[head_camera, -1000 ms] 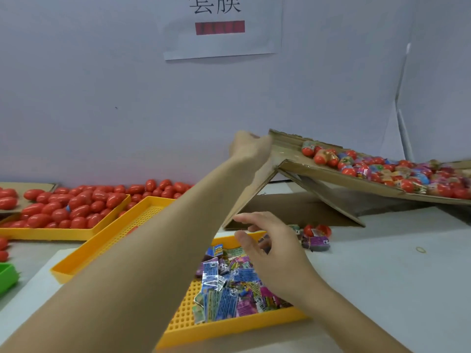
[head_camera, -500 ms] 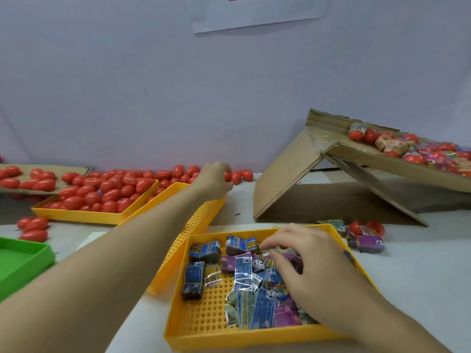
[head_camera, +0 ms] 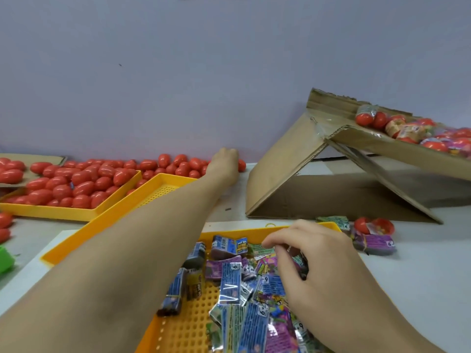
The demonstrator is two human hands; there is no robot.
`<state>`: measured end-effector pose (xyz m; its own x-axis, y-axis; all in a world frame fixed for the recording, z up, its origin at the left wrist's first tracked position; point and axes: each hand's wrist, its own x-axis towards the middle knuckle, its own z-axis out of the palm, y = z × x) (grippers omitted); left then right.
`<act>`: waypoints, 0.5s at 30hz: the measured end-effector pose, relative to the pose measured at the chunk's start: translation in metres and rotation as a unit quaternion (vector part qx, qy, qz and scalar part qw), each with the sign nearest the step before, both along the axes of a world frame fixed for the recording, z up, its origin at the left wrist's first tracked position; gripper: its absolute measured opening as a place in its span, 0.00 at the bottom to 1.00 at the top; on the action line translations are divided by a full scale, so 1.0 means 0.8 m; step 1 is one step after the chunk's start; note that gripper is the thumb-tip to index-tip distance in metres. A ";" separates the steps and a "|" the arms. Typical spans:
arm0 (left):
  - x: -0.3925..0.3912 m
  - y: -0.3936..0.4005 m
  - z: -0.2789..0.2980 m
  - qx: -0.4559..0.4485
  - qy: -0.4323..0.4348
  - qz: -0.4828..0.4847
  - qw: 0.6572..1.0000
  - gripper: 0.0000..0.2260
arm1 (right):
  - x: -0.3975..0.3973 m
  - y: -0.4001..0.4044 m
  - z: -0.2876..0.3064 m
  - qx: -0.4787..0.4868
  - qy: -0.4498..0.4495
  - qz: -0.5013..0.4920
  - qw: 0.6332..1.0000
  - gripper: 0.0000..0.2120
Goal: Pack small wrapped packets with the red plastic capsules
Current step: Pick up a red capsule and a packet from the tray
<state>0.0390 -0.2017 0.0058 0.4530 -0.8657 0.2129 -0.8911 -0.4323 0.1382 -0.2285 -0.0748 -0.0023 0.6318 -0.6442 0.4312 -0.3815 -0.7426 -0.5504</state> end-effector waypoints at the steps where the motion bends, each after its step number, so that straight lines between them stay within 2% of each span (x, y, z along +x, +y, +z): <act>1: -0.002 0.002 0.002 0.006 -0.004 0.001 1.000 0.10 | 0.000 0.000 0.000 -0.001 -0.001 0.000 1.000 0.09; 3: -0.007 0.008 0.008 0.000 -0.005 -0.001 1.000 0.09 | -0.001 0.000 -0.001 -0.001 -0.003 0.000 1.000 0.09; 6: -0.021 0.027 0.025 -0.067 0.018 0.000 0.998 0.08 | -0.002 0.000 0.000 -0.002 -0.026 -0.010 1.000 0.10; 9: -0.045 0.063 0.041 -0.139 0.111 -0.001 0.984 0.09 | -0.004 0.000 0.003 -0.004 0.005 -0.002 1.000 0.11; 12: -0.074 0.115 0.052 -0.153 0.215 -0.020 0.964 0.12 | -0.007 0.000 0.008 -0.002 0.078 0.035 0.996 0.11; 15: -0.102 0.168 0.061 -0.190 0.342 -0.043 0.919 0.16 | -0.013 0.001 0.016 0.021 0.130 0.064 0.989 0.08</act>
<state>-0.0429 -0.0669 0.0546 0.5267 -0.8265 0.1989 -0.5689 -0.1687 0.8049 -0.2391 -0.0744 0.0102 0.7958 -0.5649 0.2183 -0.4179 -0.7731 -0.4771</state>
